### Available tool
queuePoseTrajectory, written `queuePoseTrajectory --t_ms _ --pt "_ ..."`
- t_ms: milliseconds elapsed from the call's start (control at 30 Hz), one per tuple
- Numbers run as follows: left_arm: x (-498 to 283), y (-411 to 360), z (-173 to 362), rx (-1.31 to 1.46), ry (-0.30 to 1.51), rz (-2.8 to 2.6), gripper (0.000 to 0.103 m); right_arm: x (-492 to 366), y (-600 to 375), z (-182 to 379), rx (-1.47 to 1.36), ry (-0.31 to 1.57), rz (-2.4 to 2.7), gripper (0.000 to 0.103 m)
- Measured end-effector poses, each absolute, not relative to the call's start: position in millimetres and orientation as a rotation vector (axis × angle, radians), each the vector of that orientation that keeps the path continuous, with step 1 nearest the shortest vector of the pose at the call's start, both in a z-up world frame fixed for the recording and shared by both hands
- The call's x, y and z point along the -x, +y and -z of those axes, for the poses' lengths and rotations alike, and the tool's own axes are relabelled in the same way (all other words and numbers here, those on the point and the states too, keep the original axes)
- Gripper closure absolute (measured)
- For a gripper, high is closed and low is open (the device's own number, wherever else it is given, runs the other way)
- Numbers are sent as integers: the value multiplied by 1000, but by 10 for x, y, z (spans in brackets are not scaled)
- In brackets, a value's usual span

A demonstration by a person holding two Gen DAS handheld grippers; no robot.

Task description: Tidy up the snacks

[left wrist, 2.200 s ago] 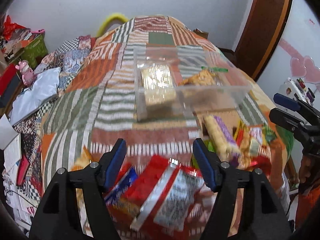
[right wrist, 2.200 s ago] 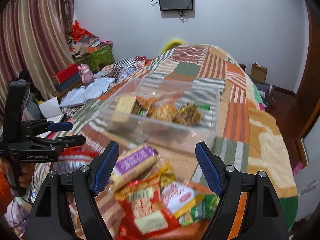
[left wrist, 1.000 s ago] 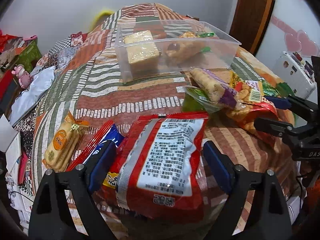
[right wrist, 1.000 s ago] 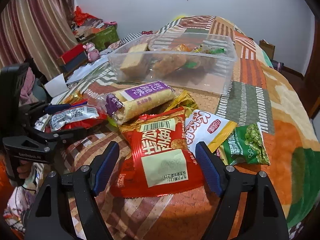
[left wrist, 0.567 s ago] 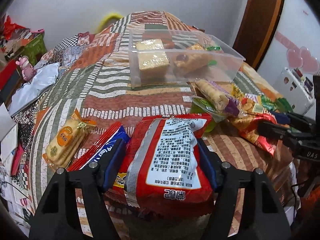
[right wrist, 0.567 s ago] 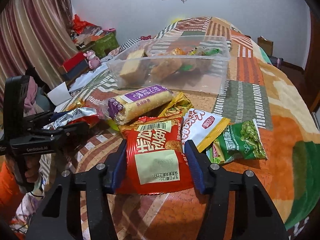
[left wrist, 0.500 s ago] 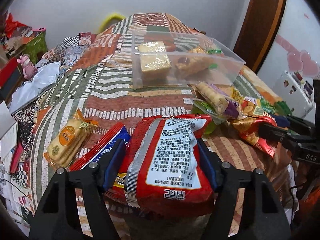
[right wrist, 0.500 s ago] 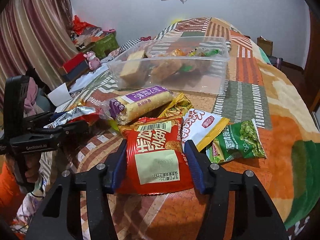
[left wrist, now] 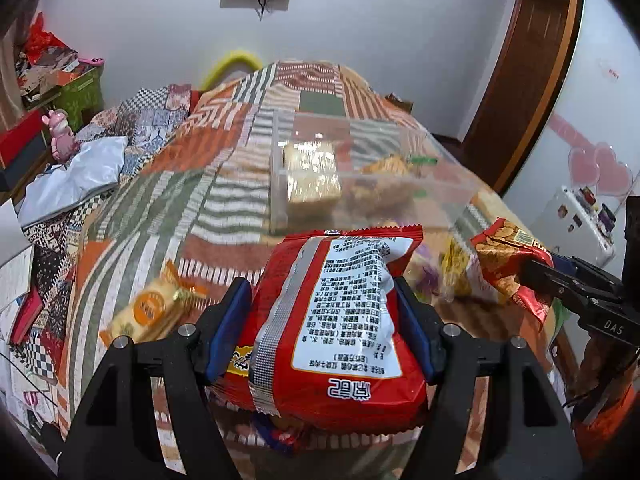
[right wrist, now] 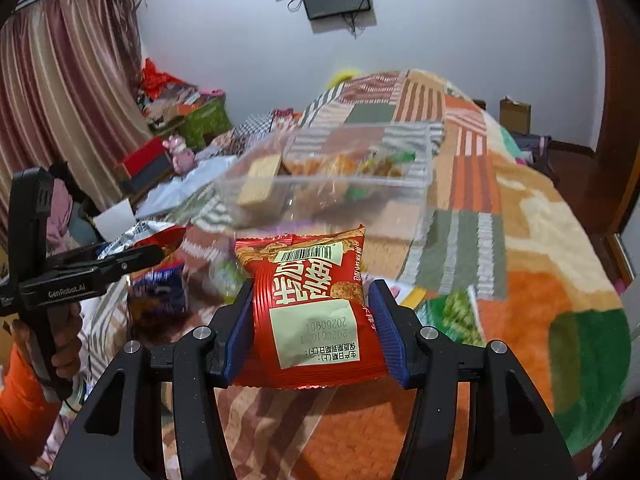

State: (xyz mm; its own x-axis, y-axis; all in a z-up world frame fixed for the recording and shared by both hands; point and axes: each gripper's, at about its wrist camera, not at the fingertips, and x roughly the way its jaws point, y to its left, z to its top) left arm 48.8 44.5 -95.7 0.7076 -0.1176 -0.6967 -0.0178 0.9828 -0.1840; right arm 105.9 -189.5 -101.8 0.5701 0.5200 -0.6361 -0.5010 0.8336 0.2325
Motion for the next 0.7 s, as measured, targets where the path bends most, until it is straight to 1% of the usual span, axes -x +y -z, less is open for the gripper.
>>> queuePoseTrajectory --t_ms 367,700 --pt "-822 340 731 189 735 59 33 -1375 -1861 804 -50 679 -587 51" --pt "-1332 245 582 174 715 54 33 -1750 -1764 669 -46 643 -575 51"
